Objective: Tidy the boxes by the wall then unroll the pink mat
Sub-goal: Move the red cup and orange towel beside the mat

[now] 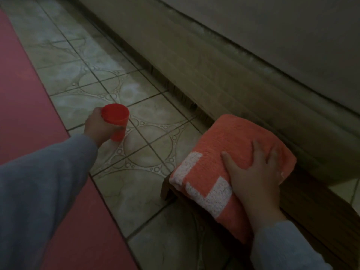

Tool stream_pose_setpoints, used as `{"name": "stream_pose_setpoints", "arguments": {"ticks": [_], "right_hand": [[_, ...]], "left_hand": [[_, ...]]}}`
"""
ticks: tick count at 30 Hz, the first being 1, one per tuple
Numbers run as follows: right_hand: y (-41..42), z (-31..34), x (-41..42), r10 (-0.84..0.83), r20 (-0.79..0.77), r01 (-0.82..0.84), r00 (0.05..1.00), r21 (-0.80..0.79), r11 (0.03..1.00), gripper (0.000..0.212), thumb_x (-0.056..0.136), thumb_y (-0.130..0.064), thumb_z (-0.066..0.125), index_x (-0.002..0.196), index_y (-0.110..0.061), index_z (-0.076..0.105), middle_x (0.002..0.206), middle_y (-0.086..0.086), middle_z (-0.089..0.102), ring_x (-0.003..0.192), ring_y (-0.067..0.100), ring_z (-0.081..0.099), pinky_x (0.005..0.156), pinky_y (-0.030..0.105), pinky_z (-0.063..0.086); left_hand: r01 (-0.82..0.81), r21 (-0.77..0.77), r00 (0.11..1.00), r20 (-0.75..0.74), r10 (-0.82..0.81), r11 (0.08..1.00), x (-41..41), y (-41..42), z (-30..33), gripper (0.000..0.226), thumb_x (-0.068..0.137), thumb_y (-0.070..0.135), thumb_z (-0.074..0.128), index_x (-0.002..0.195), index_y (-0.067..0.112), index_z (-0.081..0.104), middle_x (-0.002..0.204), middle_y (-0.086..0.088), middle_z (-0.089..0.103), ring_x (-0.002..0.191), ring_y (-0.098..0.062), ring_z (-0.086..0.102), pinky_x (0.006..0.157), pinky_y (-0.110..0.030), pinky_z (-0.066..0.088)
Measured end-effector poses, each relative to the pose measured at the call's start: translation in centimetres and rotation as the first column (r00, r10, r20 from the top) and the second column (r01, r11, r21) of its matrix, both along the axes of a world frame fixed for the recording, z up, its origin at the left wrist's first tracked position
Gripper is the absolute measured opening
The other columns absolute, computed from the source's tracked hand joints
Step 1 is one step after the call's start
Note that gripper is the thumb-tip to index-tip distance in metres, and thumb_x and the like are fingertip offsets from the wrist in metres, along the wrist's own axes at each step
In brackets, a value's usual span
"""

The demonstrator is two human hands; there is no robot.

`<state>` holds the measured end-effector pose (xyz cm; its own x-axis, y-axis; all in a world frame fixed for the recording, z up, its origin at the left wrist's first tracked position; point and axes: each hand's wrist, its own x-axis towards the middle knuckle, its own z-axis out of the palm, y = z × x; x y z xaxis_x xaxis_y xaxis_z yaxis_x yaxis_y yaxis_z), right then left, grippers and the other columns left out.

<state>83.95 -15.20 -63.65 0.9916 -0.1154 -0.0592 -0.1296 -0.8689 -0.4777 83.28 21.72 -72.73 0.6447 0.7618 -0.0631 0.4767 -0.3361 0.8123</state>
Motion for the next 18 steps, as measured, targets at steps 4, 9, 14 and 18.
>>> {"name": "stream_pose_setpoints", "arguments": {"ticks": [4, 9, 14, 18], "right_hand": [[0.4, -0.1, 0.4, 0.012, 0.008, -0.012, 1.0, -0.013, 1.0, 0.095, 0.067, -0.081, 0.046, 0.147, -0.04, 0.015, 0.16, 0.002, -0.006, 0.145, 0.033, 0.003, 0.113, 0.06, 0.014], [0.5, -0.1, 0.3, 0.015, 0.023, -0.015, 1.0, -0.009, 1.0, 0.094, 0.068, -0.08, 0.046, 0.147, -0.039, 0.014, 0.16, 0.002, -0.005, 0.145, 0.029, 0.002, 0.114, 0.058, 0.011], [-0.1, 0.6, 0.3, -0.01, 0.017, 0.008, 1.0, 0.112, 0.994, 0.099, 0.066, -0.075, 0.058, 0.147, -0.037, 0.016, 0.159, -0.001, -0.002, 0.144, 0.027, 0.007, 0.113, 0.054, 0.017], [-2.0, 1.6, 2.0, -0.233, -0.011, 0.223, 0.972, 0.349, 0.91, 0.108, 0.06, -0.067, 0.071, 0.147, -0.024, 0.022, 0.154, 0.003, 0.018, 0.138, 0.027, 0.028, 0.108, 0.046, 0.027]], "left_hand": [[-0.057, -0.04, 0.998, -0.002, 0.057, 0.998, 0.1, -0.1, -1.1, 0.074, 0.056, 0.022, 0.086, 0.121, 0.013, 0.051, 0.123, -0.017, 0.059, 0.114, -0.032, 0.054, 0.089, -0.035, 0.042], [-0.038, -0.175, 0.999, -0.021, 0.035, 0.984, -0.1, 0.0, -1.3, 0.091, 0.046, 0.022, 0.091, 0.125, 0.008, 0.049, 0.125, -0.019, 0.057, 0.117, -0.033, 0.054, 0.098, -0.043, 0.046], [-0.226, -0.043, 0.967, 0.113, 0.23, 0.973, -3.7, -5.9, 1.7, 0.091, 0.061, 0.049, 0.078, 0.136, 0.015, 0.037, 0.134, -0.012, 0.049, 0.125, -0.03, 0.044, 0.103, -0.041, 0.037], [0.107, -0.381, 0.974, 0.227, -0.02, 0.918, -8.0, -14.0, 4.6, 0.06, 0.059, 0.064, 0.061, 0.108, 0.03, 0.054, 0.101, 0.008, 0.062, 0.094, -0.013, 0.058, 0.081, -0.033, 0.045]]}}
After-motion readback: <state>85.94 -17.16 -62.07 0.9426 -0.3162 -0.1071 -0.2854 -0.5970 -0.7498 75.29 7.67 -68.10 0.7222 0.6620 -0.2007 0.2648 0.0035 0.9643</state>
